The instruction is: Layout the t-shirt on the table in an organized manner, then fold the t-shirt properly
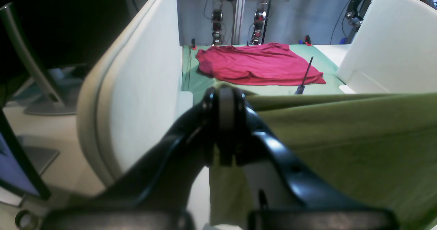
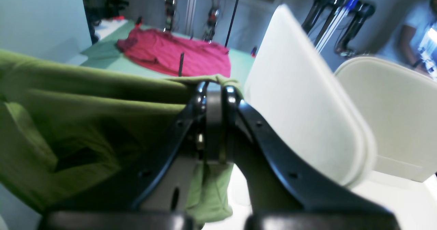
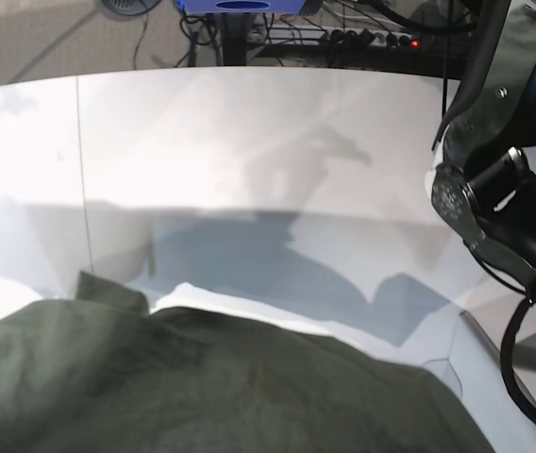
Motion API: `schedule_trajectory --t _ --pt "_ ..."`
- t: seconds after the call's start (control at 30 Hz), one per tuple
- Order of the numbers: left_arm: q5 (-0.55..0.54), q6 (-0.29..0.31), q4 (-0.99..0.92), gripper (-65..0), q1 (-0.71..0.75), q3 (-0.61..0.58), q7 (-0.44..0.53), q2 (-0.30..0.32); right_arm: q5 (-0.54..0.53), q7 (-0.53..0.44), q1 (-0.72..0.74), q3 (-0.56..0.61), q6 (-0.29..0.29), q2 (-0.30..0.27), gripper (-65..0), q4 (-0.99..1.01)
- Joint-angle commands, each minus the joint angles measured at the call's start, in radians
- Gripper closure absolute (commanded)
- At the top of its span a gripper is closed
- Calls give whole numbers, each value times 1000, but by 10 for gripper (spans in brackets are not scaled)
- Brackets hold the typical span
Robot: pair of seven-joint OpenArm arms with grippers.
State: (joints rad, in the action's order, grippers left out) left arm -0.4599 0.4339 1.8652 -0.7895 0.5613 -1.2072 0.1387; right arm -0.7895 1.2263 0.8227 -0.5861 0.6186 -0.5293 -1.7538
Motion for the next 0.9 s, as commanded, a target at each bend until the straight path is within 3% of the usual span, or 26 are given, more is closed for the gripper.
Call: schedule_trajectory --t 0.0,0.87 --pt "3 -7 14 0 -34 -1 34 12 3 -33 33 -2 -4 -24 -3 -10" --pt "6 -5 0 0 60 -2 36 14 3 -41 -115 -2 -6 -44 -5 4"
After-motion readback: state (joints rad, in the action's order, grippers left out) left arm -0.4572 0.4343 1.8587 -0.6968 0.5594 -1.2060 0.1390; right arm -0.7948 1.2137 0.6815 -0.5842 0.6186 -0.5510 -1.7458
